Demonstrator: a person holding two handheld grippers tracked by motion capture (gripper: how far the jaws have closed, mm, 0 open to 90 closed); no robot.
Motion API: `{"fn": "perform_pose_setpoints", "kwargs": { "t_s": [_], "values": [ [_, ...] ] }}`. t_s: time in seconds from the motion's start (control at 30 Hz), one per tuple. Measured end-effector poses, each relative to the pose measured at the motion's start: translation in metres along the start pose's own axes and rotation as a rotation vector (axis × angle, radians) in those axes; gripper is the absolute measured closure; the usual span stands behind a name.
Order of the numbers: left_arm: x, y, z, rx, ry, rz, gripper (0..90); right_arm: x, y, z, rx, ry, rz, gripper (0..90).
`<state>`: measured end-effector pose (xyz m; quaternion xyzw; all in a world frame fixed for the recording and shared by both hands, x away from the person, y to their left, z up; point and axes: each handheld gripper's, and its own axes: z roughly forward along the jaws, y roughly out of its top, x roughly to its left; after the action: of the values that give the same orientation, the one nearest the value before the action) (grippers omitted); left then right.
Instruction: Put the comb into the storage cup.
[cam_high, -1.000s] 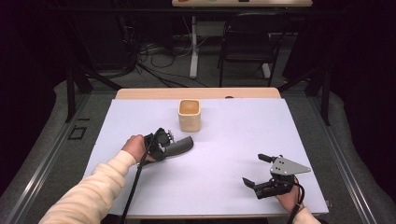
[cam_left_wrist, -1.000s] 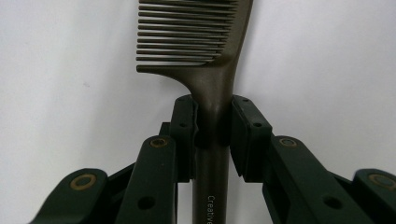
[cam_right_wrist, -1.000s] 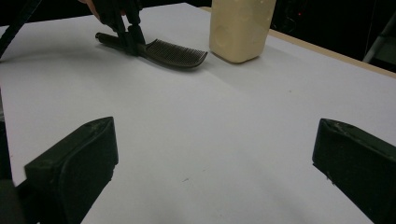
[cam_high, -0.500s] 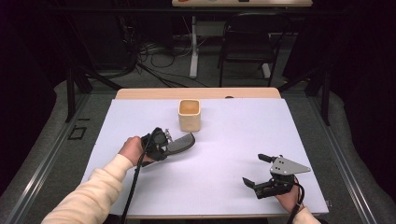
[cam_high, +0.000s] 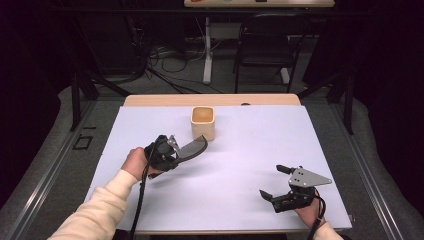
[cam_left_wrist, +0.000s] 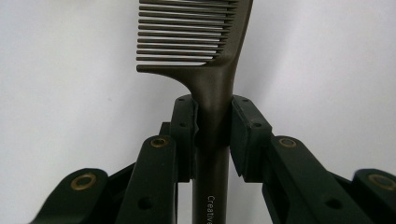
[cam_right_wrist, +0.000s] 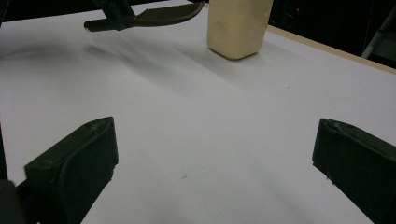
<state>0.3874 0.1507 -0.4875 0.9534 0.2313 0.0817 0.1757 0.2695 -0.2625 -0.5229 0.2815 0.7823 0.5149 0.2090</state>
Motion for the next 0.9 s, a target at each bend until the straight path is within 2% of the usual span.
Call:
{"fn": "perform_pose_setpoints", "kwargs": {
  "t_s": [0.1, 0.33, 0.57, 0.6, 0.9],
  "values": [
    [0.000, -0.003, -0.005, -0.041, 0.013, -0.015, 72.4, 0.000, 0.000, 0.000, 0.001, -0.002, 0.000, 0.0],
    [0.001, -0.011, -0.011, -0.102, 0.024, -0.052, 72.5, 0.000, 0.000, 0.001, 0.003, -0.005, -0.002, 0.0],
    [0.000, -0.014, -0.010, -0.153, 0.034, -0.076, 72.5, 0.000, 0.000, 0.000, 0.006, -0.007, -0.001, 0.0],
    [-0.001, -0.015, -0.010, -0.178, 0.034, -0.090, 72.5, 0.000, 0.000, 0.000, 0.005, -0.006, 0.000, 0.0],
    [-0.003, -0.020, -0.013, -0.253, 0.054, -0.124, 72.5, 0.000, 0.000, 0.000, 0.005, -0.006, 0.000, 0.0]
  ]
}}
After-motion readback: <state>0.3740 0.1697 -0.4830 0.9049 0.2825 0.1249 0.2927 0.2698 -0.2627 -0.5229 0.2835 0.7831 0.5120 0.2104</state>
